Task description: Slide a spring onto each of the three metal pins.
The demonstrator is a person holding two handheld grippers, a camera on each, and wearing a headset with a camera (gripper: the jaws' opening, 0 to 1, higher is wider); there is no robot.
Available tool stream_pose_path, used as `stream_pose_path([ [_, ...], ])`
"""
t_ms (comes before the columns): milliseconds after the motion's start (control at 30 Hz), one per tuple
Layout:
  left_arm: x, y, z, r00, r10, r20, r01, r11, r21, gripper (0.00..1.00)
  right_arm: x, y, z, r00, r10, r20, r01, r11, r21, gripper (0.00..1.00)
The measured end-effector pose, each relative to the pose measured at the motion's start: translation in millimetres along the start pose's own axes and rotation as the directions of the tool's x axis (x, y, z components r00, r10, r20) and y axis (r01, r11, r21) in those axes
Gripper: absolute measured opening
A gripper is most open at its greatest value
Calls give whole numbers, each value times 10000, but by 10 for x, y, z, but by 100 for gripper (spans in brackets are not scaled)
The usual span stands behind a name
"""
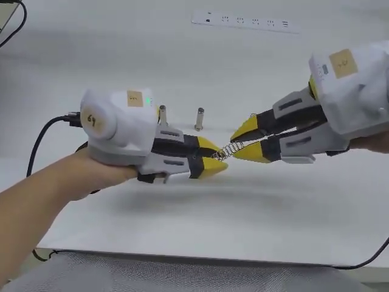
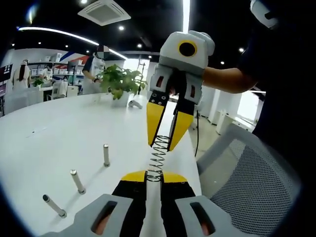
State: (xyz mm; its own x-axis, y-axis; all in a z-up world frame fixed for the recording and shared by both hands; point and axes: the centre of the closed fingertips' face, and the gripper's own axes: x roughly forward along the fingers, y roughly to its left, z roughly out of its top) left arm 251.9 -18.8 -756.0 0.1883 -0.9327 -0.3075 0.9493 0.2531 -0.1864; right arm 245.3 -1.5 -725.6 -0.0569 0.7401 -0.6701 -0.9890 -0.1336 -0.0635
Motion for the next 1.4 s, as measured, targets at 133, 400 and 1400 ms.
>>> stream_pose_path([
  [133, -6, 4, -2, 10000, 20, 22, -20, 10000, -28, 2, 15, -6, 25, 9997, -49, 244, 47, 10000, 73, 7],
  [400, 19, 13, 55, 9998, 32, 211, -31, 10000, -30, 2, 17, -10, 160, 9956, -167, 923, 128, 9990, 427, 7],
  [1400, -64, 5, 149, 9988, 101, 488, -111, 9998, 191, 2, 9, -77, 345, 9456, -1213, 3020, 940, 9902, 1032, 7],
])
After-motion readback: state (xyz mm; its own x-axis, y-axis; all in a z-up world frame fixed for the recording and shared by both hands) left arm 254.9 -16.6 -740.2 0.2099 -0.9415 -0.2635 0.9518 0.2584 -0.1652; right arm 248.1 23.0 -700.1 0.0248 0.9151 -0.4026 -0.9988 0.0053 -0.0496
